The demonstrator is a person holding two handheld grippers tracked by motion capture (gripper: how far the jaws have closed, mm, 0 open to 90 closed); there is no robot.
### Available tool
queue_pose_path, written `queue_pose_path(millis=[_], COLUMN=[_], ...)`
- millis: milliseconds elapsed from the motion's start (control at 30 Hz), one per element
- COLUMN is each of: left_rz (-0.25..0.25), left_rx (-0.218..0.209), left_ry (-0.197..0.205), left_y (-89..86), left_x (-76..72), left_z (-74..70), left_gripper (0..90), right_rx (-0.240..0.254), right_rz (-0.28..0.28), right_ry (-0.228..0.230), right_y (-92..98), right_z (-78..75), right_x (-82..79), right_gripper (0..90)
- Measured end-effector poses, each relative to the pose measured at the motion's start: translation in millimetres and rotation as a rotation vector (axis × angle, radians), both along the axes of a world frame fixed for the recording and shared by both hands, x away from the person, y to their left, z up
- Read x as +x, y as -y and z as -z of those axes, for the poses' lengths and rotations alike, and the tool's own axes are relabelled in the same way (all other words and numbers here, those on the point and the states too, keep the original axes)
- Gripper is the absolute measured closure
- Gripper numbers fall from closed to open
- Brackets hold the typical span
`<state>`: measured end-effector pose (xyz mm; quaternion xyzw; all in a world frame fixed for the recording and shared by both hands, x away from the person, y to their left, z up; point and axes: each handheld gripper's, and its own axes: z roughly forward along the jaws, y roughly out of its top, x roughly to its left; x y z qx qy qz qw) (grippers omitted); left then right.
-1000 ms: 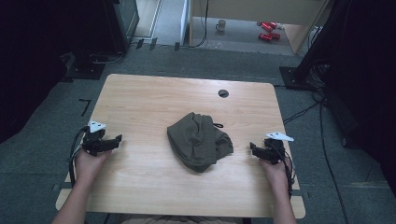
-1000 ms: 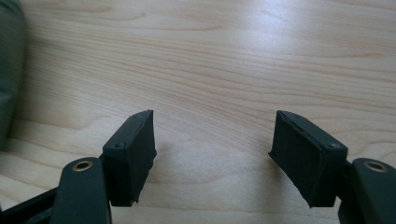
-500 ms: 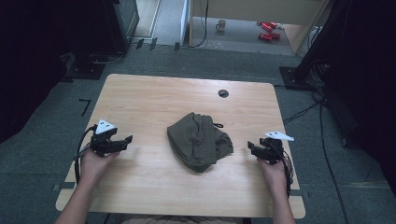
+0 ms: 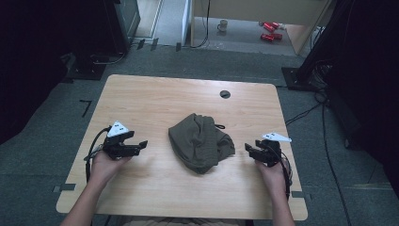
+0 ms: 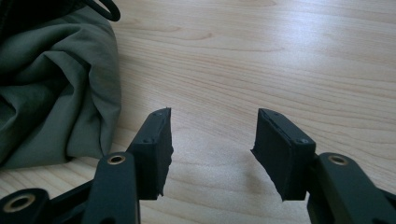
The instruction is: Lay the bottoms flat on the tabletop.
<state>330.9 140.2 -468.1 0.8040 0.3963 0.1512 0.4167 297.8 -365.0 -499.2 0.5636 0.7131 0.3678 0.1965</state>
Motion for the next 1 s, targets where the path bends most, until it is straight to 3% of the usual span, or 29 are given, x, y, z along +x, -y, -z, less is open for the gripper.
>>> queue_pose_path(millis=[500, 1000], left_rz=[0.142, 0.304], left_rx=[-0.009, -0.036], left_ry=[0.031, 0.021], left_y=[40.3, 84.1], left_x=[-10.7, -34.5], left_z=[-11.9, -24.3], left_gripper=[27.2, 29.6], right_rx=[0.03, 0.021], right_rz=[-0.032, -0.055], right_ry=[0.012, 0.013], right_y=[-9.5, -18.1], right_z=[-5.2, -9.0], right_x=[-5.5, -6.6], right_gripper=[60.6, 63.6])
